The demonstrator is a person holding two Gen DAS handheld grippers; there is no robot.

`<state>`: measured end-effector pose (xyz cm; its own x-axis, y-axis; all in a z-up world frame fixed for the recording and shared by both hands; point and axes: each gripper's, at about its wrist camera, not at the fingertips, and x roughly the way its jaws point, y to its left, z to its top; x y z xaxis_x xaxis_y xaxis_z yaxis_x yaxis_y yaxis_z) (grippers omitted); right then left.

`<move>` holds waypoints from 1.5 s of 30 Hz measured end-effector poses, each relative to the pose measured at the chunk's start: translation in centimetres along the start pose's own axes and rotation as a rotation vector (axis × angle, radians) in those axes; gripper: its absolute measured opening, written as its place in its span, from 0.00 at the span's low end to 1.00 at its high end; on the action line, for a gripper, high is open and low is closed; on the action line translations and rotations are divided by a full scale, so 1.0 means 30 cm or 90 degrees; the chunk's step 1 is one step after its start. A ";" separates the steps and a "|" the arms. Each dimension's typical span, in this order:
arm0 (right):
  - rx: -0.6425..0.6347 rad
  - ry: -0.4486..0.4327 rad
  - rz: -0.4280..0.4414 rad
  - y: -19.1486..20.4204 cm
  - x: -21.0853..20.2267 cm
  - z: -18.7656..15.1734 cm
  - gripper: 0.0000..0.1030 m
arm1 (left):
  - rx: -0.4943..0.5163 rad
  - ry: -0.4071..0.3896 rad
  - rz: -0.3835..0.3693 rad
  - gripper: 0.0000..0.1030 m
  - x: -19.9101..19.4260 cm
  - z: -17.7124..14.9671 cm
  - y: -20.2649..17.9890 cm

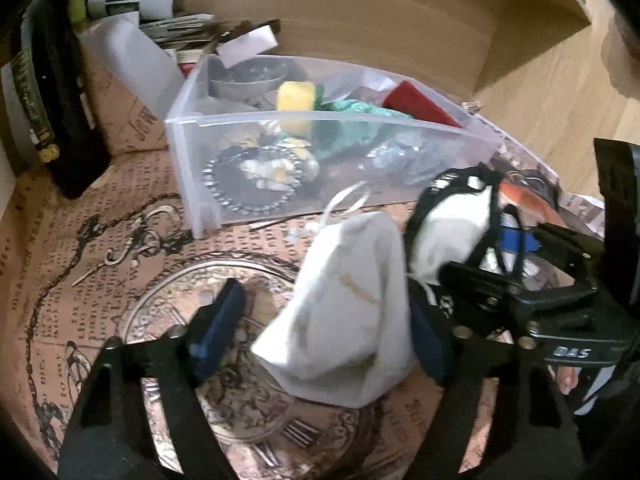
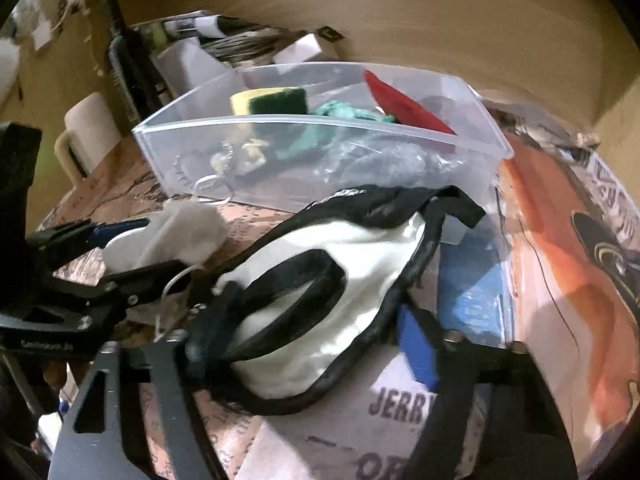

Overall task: Organize soft objects
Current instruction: 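Grasp the white cloth bag with the left tool while the right tool grasps the black-strapped white bag, then lower both white bags into the clear box and open both tools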

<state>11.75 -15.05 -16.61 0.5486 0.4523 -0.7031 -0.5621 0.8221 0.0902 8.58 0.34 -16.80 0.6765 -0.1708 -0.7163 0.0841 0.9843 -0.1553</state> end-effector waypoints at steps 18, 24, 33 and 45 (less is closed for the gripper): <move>-0.012 -0.104 0.000 0.024 -0.164 0.011 0.27 | 0.037 -0.084 0.002 0.33 -0.187 0.008 -0.062; -0.026 -0.164 -0.004 0.040 -0.239 0.062 0.27 | 0.036 -0.149 0.014 0.33 -0.279 0.071 -0.071; -0.036 -0.235 -0.022 0.038 -0.273 0.182 0.27 | 0.024 -0.221 0.046 0.33 -0.318 0.209 -0.027; -0.010 -0.198 -0.036 -0.023 -0.107 0.311 0.27 | 0.003 -0.152 0.092 0.33 -0.090 0.329 0.058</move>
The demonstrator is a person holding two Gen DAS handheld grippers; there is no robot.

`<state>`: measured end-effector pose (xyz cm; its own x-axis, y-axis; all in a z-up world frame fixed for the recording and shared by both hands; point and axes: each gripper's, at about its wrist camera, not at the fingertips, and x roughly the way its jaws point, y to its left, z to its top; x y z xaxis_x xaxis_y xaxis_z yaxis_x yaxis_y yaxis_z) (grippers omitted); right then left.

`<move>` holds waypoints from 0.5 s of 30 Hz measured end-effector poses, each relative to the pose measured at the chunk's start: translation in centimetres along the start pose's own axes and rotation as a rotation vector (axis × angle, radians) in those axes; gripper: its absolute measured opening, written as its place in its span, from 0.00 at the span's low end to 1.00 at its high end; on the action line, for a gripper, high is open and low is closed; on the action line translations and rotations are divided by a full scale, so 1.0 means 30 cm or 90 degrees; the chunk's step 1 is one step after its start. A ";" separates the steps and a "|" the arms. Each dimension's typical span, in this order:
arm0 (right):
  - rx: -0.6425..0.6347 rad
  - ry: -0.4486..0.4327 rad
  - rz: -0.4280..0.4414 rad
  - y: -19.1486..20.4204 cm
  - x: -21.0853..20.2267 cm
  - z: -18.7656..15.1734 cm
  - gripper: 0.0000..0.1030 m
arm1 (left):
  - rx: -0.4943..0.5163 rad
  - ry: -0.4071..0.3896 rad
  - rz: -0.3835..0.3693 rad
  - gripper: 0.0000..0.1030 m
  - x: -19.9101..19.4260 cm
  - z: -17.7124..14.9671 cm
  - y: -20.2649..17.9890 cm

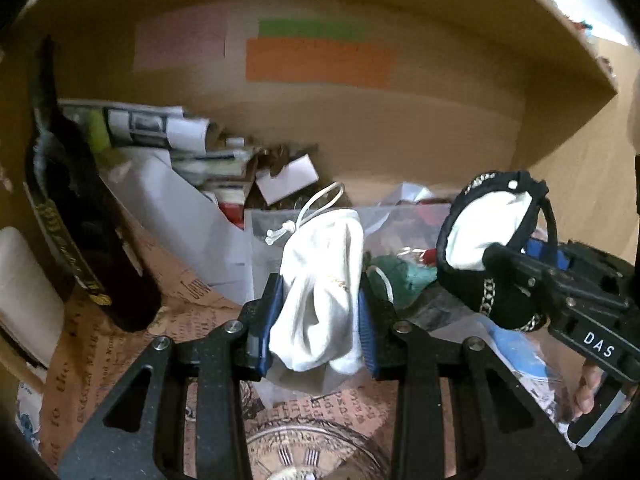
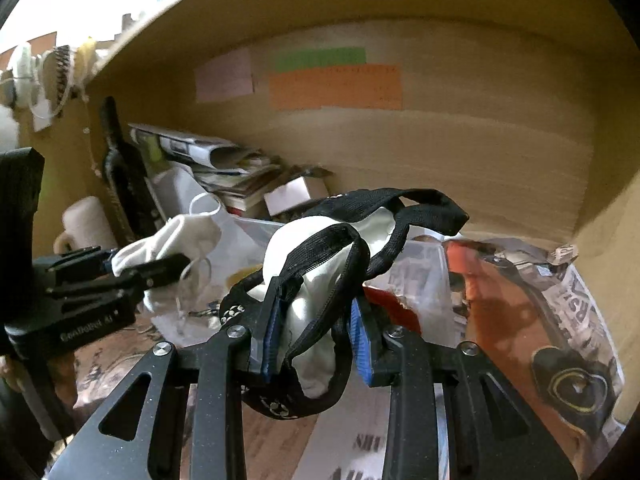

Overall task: Organize soft objects
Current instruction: 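Lower both white bags into the clear box and open both tools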

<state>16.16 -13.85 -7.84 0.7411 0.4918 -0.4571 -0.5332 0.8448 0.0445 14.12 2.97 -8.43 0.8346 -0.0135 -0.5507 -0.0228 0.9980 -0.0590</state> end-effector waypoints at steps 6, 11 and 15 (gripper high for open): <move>-0.005 0.038 0.006 -0.017 0.105 0.021 0.27 | -0.003 0.018 -0.014 0.33 0.068 0.014 -0.004; -0.016 0.063 0.013 -0.016 0.152 0.010 0.31 | 0.009 0.029 -0.021 0.33 0.109 0.018 -0.015; -0.018 0.076 0.014 -0.023 0.169 0.005 0.34 | 0.018 0.034 -0.023 0.33 0.128 0.016 -0.023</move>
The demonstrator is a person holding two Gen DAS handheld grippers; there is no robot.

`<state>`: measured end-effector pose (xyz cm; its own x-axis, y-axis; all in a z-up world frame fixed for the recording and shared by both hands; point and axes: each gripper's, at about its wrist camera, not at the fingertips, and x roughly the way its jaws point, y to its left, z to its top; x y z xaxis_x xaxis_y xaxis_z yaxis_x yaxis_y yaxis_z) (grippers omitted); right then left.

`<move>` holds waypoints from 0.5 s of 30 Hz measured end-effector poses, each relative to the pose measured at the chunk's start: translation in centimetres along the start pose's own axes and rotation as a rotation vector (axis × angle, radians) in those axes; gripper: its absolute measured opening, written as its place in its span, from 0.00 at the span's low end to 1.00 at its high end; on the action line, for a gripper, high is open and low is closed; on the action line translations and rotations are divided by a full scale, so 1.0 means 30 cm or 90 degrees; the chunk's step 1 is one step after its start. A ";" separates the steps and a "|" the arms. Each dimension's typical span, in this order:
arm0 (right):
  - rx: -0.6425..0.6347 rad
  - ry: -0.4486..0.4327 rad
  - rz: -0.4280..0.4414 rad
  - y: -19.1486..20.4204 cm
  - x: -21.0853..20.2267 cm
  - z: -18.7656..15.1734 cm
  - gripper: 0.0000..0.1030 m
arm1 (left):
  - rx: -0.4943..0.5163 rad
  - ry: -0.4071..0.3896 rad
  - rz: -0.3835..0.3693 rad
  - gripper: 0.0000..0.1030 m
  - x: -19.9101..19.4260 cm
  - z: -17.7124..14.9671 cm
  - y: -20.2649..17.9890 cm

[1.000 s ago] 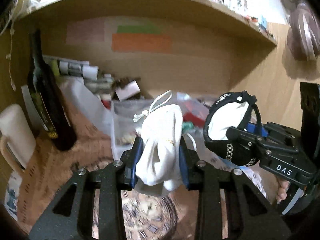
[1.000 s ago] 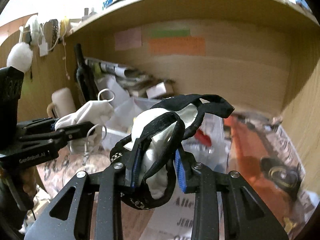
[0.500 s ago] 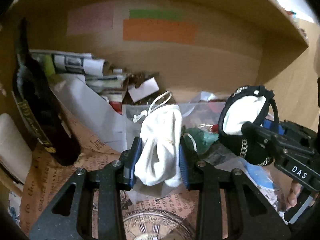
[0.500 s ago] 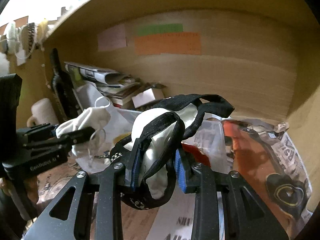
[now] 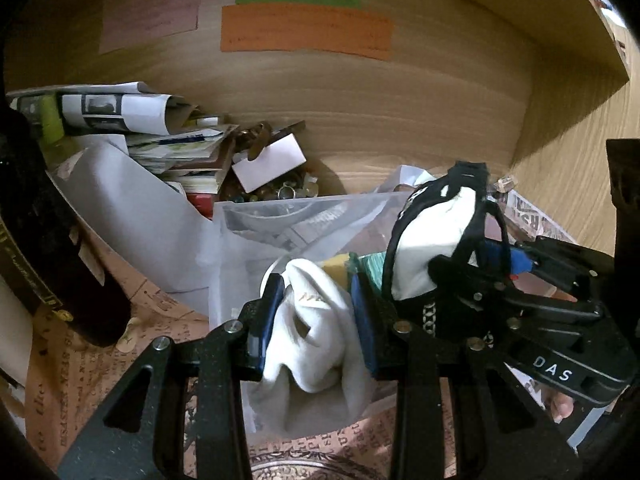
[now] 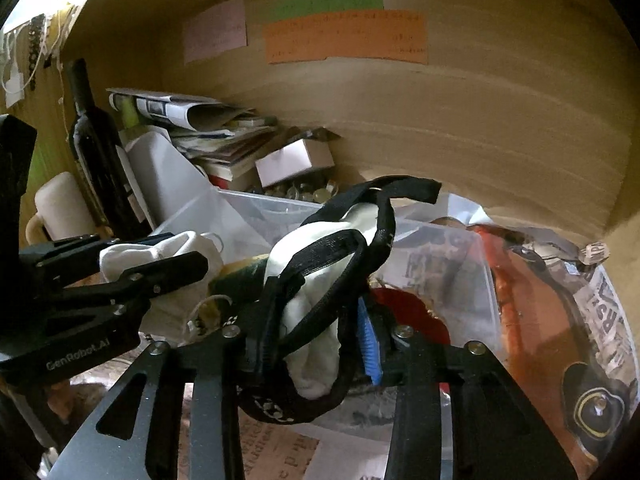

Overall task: Organize soft objects
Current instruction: 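Lower both white bags into the clear box and open both tools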

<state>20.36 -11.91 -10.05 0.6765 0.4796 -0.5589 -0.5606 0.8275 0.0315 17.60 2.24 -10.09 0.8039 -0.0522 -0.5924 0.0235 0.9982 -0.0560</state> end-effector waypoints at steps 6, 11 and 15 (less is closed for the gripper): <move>0.017 0.003 -0.015 -0.018 -0.007 0.000 0.57 | -0.011 -0.003 -0.010 0.47 -0.021 0.004 0.011; 0.021 -0.019 -0.021 -0.009 -0.064 0.008 0.71 | -0.015 -0.035 -0.008 0.57 -0.100 0.005 0.011; 0.021 -0.047 -0.017 0.001 -0.141 0.016 0.78 | -0.014 -0.077 0.001 0.58 -0.197 0.014 0.011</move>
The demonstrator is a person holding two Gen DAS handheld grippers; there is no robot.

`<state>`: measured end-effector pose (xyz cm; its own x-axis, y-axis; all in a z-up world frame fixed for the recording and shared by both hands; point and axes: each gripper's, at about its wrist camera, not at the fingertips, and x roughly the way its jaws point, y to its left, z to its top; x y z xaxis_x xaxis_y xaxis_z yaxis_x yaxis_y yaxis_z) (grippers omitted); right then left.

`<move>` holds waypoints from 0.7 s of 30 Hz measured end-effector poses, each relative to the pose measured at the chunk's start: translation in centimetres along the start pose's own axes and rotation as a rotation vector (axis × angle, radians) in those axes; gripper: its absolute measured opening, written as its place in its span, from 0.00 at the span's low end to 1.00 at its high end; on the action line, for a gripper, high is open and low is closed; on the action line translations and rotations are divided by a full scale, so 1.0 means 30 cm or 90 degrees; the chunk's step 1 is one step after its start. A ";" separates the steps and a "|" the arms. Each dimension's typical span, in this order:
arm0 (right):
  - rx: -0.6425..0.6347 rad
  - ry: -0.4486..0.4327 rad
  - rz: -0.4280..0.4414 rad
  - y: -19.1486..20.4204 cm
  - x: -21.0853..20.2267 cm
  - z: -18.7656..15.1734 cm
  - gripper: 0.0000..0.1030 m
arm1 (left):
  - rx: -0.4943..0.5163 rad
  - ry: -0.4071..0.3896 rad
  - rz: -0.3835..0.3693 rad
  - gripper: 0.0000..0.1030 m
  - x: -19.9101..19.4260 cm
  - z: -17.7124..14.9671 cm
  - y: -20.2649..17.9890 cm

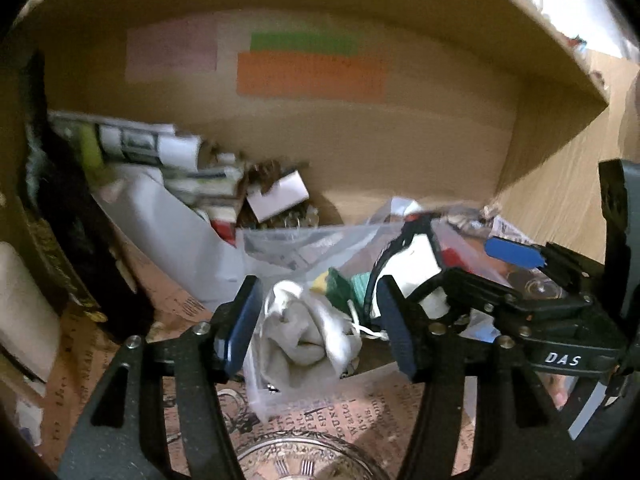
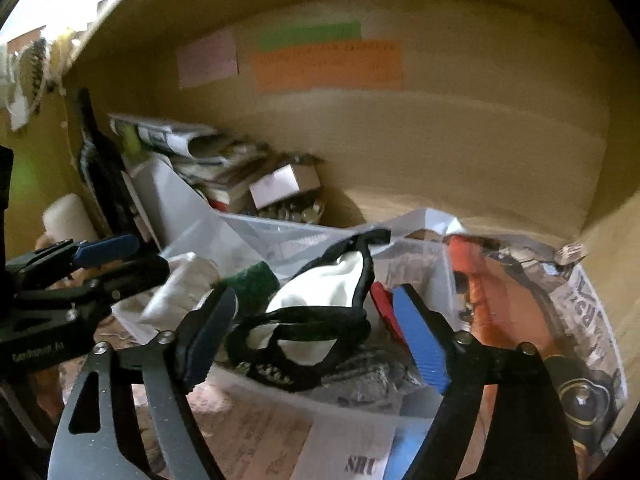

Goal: Organize soft objects

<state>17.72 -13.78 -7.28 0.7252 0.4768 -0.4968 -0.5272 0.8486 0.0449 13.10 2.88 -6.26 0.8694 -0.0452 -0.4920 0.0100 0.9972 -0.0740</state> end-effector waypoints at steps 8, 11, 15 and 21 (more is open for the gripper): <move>0.001 -0.100 0.000 0.018 -0.233 0.034 0.80 | -0.005 -0.100 0.001 0.66 -0.197 0.032 -0.019; -0.004 -0.135 -0.001 0.033 -0.309 0.043 0.82 | -0.002 -0.126 -0.003 0.67 -0.256 0.035 -0.031; -0.011 -0.175 -0.001 0.059 -0.388 0.047 0.86 | -0.001 -0.161 -0.007 0.74 -0.337 0.027 -0.043; -0.023 -0.213 -0.005 0.092 -0.448 0.038 0.98 | 0.003 -0.198 -0.004 0.87 -0.421 0.017 -0.058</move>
<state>7.03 -17.60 0.49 0.8314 0.5238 -0.1854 -0.5316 0.8469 0.0086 2.36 1.76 0.52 0.9787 -0.0325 -0.2028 0.0180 0.9972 -0.0726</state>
